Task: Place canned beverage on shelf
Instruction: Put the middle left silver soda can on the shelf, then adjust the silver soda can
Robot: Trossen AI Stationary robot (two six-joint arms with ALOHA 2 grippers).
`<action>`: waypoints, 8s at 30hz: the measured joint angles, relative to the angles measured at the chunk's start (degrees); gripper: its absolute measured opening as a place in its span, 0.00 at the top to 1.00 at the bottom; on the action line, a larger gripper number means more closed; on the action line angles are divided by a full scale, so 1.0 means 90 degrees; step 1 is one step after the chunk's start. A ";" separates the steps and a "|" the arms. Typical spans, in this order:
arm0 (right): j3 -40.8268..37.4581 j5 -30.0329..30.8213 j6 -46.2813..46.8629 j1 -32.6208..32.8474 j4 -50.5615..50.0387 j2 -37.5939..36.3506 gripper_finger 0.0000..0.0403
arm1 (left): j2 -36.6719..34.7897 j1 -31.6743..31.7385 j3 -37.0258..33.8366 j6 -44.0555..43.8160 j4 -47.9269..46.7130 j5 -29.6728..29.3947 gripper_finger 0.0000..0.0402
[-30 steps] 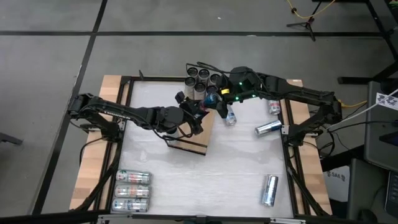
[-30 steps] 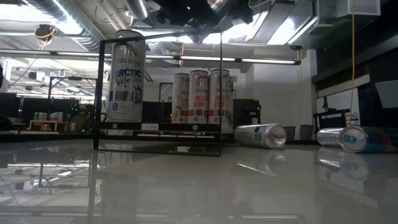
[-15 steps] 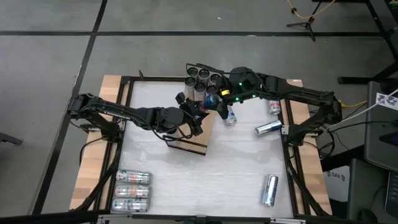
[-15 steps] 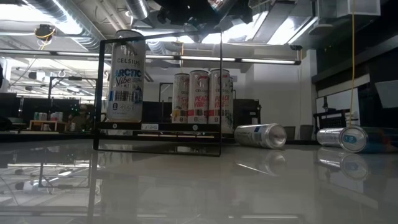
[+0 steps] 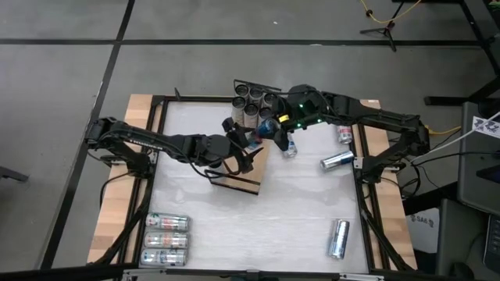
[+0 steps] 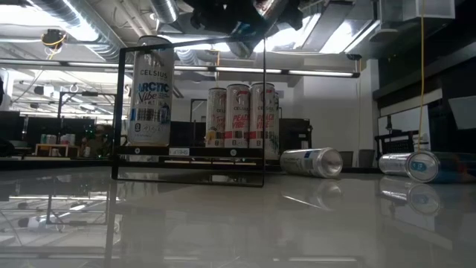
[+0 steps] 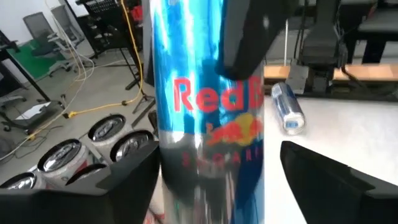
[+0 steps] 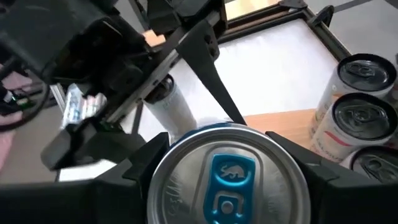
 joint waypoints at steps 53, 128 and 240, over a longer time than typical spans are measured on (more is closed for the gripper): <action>0.0007 -0.0109 -0.2678 0.0010 -0.0583 0.2109 0.38 | -0.2081 0.0000 0.0000 -0.1739 -0.4734 0.0538 0.14; 0.0007 -0.0124 -0.2671 0.0007 -0.0576 0.2084 0.15 | -0.2081 -0.0002 0.0000 -0.1737 -0.4734 0.0537 0.14; -0.3611 0.1538 -0.1026 0.1025 0.3082 0.0020 0.15 | 0.0142 0.1727 0.0007 -0.0054 -0.2591 0.3501 0.80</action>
